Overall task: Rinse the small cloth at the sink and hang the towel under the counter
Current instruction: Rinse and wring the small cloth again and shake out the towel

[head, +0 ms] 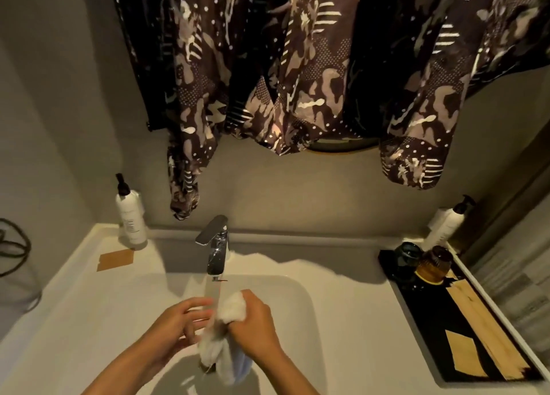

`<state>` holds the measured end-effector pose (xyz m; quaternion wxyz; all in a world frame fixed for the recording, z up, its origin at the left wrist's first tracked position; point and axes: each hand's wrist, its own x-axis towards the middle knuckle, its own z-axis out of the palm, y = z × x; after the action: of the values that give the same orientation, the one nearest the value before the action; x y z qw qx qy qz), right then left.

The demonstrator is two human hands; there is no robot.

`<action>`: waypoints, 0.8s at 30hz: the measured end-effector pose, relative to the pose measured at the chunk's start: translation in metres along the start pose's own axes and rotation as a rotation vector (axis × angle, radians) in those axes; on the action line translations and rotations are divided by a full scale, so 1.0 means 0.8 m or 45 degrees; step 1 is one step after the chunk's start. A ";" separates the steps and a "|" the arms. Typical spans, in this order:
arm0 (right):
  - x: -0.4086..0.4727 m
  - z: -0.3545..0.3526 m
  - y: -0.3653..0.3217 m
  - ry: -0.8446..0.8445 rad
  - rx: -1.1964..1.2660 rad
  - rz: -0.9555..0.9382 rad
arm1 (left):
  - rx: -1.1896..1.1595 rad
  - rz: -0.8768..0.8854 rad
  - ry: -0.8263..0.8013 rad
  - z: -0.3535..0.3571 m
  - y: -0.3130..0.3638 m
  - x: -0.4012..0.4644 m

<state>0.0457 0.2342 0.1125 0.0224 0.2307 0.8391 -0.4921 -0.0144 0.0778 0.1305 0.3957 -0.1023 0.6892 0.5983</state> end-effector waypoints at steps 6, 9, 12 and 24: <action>0.000 0.019 -0.019 -0.031 0.515 0.077 | -0.530 -0.020 0.383 -0.009 -0.077 0.009; -0.003 0.037 -0.017 -0.063 0.595 0.068 | -0.759 -0.119 0.257 0.009 -0.059 -0.012; -0.005 0.044 -0.012 0.015 0.298 -0.082 | -0.880 -0.227 -0.038 -0.001 -0.058 0.003; -0.001 0.026 -0.005 -0.201 0.843 0.187 | -0.356 0.089 0.378 -0.006 -0.021 0.028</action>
<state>0.0410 0.2151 0.1052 0.0465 0.2462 0.6109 -0.7510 -0.0208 0.0768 0.1028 0.2509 -0.2193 0.6533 0.6799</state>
